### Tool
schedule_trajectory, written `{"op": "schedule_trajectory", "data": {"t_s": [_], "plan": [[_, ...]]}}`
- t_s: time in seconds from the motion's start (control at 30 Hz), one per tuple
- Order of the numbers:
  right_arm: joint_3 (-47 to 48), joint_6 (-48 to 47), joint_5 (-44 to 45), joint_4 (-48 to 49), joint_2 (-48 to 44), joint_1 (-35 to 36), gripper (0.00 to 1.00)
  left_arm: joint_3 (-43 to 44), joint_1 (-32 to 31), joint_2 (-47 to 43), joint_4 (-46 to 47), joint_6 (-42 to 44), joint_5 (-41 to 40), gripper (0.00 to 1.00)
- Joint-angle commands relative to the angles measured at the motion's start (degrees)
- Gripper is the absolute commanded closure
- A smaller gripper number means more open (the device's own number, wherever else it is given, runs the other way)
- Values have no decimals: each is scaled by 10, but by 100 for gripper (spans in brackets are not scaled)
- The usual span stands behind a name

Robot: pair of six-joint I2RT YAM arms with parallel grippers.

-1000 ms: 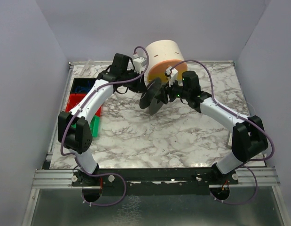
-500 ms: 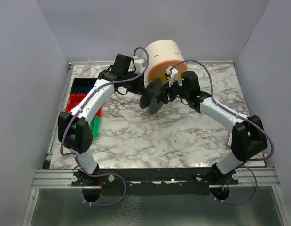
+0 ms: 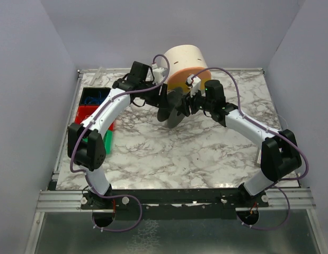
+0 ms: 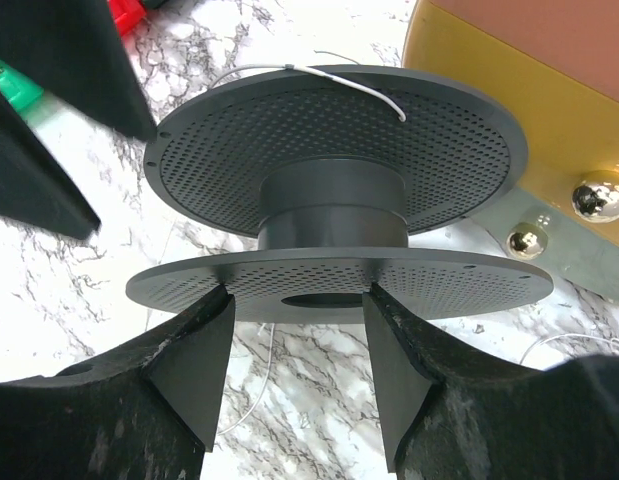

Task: Wrap the cables
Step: Wrap the cable around the cable reel.

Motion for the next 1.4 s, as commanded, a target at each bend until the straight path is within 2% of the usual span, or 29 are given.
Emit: {"op": "schedule_trajectory", "data": {"t_s": [0.0, 0.07, 0.17, 0.23, 0.47, 0.6, 0.7, 1.1, 1.37], "plan": [[2, -15, 15, 8, -9, 4, 41, 31, 57, -44, 49, 71, 8, 32], [1, -19, 13, 6, -13, 4, 40, 16, 86, -59, 81, 102, 40, 19], [2, -28, 8, 3, -21, 4, 40, -23, 105, -70, 126, 143, 48, 12], [3, -35, 3, -2, -27, 4, 40, -60, 111, -73, 154, 164, 58, 11], [2, -40, -6, -11, -36, 4, 39, -195, 110, -83, 214, 325, 91, 12], [-6, -38, -9, -3, -39, 4, 39, -267, 110, -99, 311, 346, 125, 10], [-8, -35, -15, -1, -38, 4, 39, -296, 110, -93, 382, 348, 116, 10], [-17, -31, -30, 2, -33, 5, 39, -267, 116, -7, 445, 354, 134, 10], [-22, -30, -35, 7, -31, 4, 39, -229, 111, 31, 440, 319, 223, 10]]}}
